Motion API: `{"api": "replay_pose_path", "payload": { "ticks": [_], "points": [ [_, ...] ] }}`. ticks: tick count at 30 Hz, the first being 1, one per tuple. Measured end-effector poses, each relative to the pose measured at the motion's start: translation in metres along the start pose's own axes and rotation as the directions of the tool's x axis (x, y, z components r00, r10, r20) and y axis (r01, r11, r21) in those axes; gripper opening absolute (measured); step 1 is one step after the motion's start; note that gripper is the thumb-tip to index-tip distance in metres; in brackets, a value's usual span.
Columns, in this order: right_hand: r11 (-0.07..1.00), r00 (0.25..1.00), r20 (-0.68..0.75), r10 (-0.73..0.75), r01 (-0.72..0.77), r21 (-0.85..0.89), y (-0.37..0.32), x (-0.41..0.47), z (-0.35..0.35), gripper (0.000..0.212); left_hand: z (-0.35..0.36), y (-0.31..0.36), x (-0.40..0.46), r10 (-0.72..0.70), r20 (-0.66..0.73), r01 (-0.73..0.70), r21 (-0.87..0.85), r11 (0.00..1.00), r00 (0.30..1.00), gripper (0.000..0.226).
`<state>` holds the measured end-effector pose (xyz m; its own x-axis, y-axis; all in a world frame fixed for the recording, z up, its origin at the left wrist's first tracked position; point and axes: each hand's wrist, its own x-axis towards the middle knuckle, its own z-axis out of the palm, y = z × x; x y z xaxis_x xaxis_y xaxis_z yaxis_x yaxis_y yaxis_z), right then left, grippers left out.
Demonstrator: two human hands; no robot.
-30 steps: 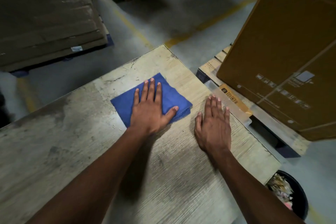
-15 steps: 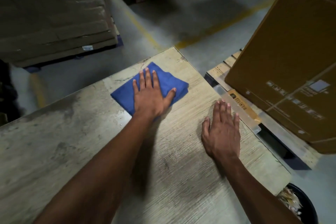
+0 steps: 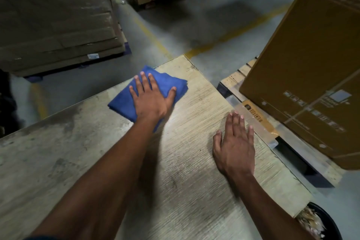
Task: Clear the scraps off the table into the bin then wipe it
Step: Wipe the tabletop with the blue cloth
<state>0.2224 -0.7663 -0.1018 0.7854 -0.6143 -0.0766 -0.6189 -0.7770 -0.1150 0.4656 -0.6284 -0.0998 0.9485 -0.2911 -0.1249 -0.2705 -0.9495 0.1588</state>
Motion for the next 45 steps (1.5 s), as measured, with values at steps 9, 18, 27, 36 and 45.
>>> {"api": "replay_pose_path", "payload": {
  "ticks": [9, 18, 27, 36, 45],
  "points": [
    [1.000, 1.000, -0.015, 0.003, -0.003, -0.002, 0.000, 0.000, 0.001, 0.078, 0.002, 0.004, -0.020, 0.062, -0.008, -0.061, 0.029, 0.998, 0.998, 0.111],
    [1.000, 1.000, -0.004, -0.007, 0.007, -0.015, 0.000, 0.001, 0.002, 0.077, 0.007, 0.029, -0.003, 0.150, 0.030, -0.152, 0.075, 0.986, 0.988, 0.105],
    [0.999, 1.000, -0.004, -0.001, 0.001, -0.037, -0.001, 0.001, 0.002, 0.076, 0.012, 0.056, -0.028, 0.361, 0.071, -0.365, 0.071, 0.928, 0.930, 0.103],
    [0.999, 1.000, -0.007, -0.007, 0.007, -0.041, 0.000, 0.002, 0.003, 0.076, 0.004, 0.090, 0.057, 0.244, 0.035, -0.245, 0.041, 0.969, 0.969, 0.102],
    [0.999, 1.000, 0.016, -0.001, 0.002, -0.038, -0.002, 0.002, -0.004, 0.077, 0.018, 0.093, -0.038, 0.476, 0.100, -0.484, 0.080, 0.871, 0.874, 0.103]
  ]
}}
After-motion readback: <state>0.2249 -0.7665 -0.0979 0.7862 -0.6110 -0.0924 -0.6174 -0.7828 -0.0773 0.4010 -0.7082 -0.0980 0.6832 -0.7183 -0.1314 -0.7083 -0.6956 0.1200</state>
